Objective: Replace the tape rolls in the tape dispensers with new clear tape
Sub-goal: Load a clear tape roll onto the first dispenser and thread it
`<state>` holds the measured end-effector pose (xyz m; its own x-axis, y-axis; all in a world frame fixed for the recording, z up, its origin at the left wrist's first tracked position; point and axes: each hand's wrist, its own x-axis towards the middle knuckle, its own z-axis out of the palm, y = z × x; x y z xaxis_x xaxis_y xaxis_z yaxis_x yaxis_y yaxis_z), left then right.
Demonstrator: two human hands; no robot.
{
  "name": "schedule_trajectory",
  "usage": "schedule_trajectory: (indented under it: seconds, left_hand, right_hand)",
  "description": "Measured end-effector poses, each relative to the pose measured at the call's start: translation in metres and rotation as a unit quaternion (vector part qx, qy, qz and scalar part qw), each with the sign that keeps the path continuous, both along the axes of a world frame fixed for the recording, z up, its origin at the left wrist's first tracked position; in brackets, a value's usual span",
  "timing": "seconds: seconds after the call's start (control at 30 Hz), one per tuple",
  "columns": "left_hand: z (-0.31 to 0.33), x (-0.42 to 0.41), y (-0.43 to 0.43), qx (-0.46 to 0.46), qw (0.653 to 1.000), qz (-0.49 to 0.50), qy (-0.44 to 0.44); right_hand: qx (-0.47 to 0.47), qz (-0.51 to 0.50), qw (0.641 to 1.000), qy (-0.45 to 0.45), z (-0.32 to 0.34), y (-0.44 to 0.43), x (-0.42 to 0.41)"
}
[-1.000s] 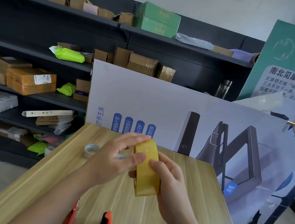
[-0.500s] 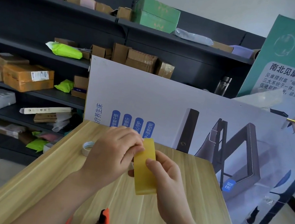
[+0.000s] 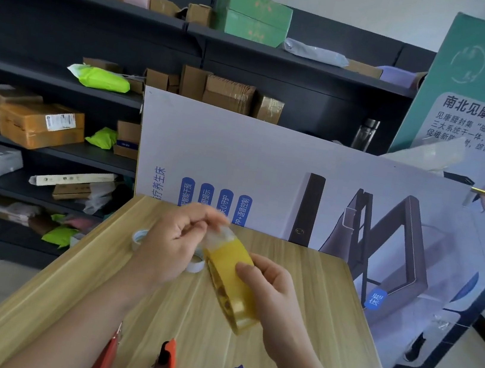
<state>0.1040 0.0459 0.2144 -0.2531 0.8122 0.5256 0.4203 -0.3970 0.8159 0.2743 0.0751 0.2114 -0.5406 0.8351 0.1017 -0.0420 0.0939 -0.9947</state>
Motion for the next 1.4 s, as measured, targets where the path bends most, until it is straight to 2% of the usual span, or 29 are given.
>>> schedule_trajectory:
  seconds: [0.07,0.17,0.3,0.4,0.5,0.57,0.6,0.67,0.7,0.77,0.87,0.93,1.0,1.1,1.3,1.4]
  left_hand:
    - [-0.003,-0.003,-0.002,-0.002,0.997,-0.080,0.012]
    - [-0.007,-0.011,-0.005,-0.073,0.974,-0.213,-0.019]
    - [-0.010,-0.015,-0.006,-0.161,0.955,-0.245,0.049]
    - [-0.014,-0.012,-0.003,-0.214,0.946,-0.244,0.011]
    - [-0.023,-0.004,0.001,-0.230,0.945,-0.226,-0.046]
    - [-0.034,0.004,0.004,-0.239,0.948,-0.181,-0.105]
    - [-0.040,0.007,0.007,-0.252,0.946,-0.146,-0.144]
    - [-0.051,0.014,0.012,-0.280,0.929,-0.088,-0.227]
    - [-0.055,0.017,0.014,-0.288,0.920,-0.071,-0.258]
    - [-0.063,0.023,0.018,-0.291,0.908,-0.046,-0.298]
    - [-0.071,0.030,0.020,-0.300,0.890,-0.049,-0.339]
    - [-0.078,0.030,0.019,-0.307,0.890,-0.069,-0.328]
    - [-0.085,0.029,0.019,-0.294,0.915,-0.051,-0.270]
    - [-0.097,0.029,0.021,-0.230,0.954,0.038,-0.190]
    - [-0.121,0.033,0.019,-0.188,0.945,0.032,-0.266]
    - [-0.130,0.035,0.020,-0.196,0.946,0.008,-0.258]
  right_hand:
    - [-0.009,-0.004,1.000,-0.028,0.005,0.001,0.004]
    - [-0.059,-0.020,0.996,-0.071,0.005,0.009,0.012]
    - [-0.154,0.004,0.984,-0.087,-0.002,0.026,0.020]
    - [-0.163,0.073,0.983,-0.050,-0.010,0.036,0.024]
    - [-0.085,0.072,0.992,-0.053,-0.022,0.040,0.026]
    - [0.025,-0.012,0.994,-0.102,-0.034,0.039,0.023]
    - [0.107,-0.078,0.983,-0.128,-0.040,0.037,0.022]
    - [0.287,-0.171,0.928,-0.164,-0.049,0.030,0.019]
    - [0.349,-0.173,0.904,-0.175,-0.053,0.026,0.018]
    - [0.391,-0.125,0.885,-0.219,-0.061,0.020,0.015]
    - [0.363,-0.063,0.877,-0.310,-0.076,0.018,0.012]
    - [0.314,-0.058,0.894,-0.314,-0.086,0.019,0.013]
    - [0.279,-0.059,0.905,-0.316,-0.091,0.022,0.019]
    - [0.254,-0.040,0.907,-0.333,-0.095,0.022,0.026]
    - [0.195,-0.022,0.911,-0.364,-0.105,0.022,0.034]
    - [0.135,-0.009,0.921,-0.366,-0.104,0.022,0.041]
